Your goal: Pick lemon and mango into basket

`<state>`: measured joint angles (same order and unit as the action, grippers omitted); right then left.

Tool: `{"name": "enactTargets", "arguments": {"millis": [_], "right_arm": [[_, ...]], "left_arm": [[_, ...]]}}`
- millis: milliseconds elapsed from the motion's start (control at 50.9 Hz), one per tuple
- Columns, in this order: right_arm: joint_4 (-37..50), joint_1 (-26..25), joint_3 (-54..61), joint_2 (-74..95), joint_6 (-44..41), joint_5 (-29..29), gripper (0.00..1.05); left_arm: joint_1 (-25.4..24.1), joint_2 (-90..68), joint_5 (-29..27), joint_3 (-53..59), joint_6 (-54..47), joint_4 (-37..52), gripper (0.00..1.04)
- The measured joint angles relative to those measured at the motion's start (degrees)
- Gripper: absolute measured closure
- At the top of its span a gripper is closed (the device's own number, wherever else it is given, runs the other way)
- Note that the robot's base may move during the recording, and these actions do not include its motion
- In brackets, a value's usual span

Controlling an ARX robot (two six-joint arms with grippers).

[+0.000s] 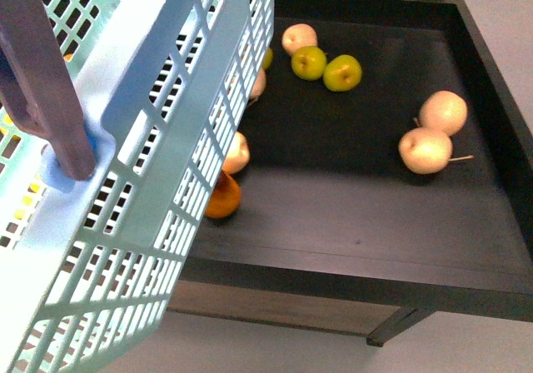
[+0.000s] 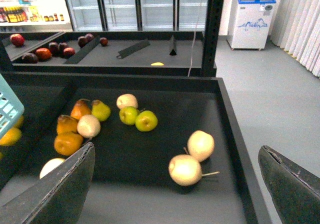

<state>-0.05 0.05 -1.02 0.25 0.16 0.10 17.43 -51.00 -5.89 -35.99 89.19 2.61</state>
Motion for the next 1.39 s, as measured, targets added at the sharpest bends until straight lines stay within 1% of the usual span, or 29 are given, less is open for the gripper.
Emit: {"name": "enactTargets", "arguments": {"millis": [1395], "right_arm": [[0.0, 0.0, 0.0, -0.1, 0.0, -0.1, 0.09]], "left_arm": [[0.0, 0.0, 0.1, 0.0, 0.0, 0.0, 0.98]]}}
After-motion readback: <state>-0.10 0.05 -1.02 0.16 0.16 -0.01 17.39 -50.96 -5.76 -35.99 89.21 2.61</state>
